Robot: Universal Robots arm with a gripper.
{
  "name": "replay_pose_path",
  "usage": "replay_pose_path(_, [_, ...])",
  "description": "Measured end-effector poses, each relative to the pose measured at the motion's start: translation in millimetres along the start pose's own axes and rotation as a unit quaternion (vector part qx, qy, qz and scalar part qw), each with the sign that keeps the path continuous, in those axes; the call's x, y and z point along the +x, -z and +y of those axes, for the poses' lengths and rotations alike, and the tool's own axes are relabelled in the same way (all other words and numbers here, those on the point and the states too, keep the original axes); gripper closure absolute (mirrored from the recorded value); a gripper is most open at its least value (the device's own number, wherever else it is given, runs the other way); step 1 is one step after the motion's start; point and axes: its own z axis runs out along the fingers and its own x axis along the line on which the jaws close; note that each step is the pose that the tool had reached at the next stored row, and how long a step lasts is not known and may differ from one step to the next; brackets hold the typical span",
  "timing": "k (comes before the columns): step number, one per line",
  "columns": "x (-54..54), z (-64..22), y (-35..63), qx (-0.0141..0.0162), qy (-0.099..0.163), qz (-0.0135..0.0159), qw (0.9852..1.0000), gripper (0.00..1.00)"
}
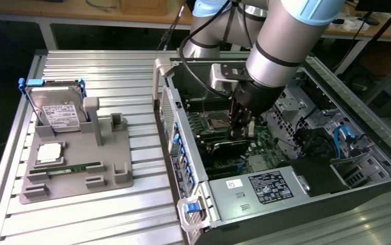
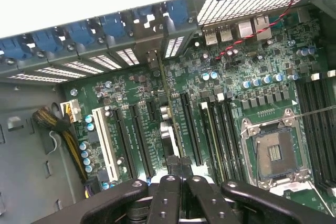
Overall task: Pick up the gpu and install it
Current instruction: 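Press down on the gpu until it lock into place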
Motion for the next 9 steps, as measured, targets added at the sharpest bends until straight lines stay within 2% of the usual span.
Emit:
replay_pose_path(3, [0.0, 0.1, 0.1, 0.0002, -0.003, -0.0001, 1.0, 0.89])
replay_pose_path(9, [0.0, 0.1, 0.1, 0.0015, -0.04, -0.0012, 0.9992, 0.89])
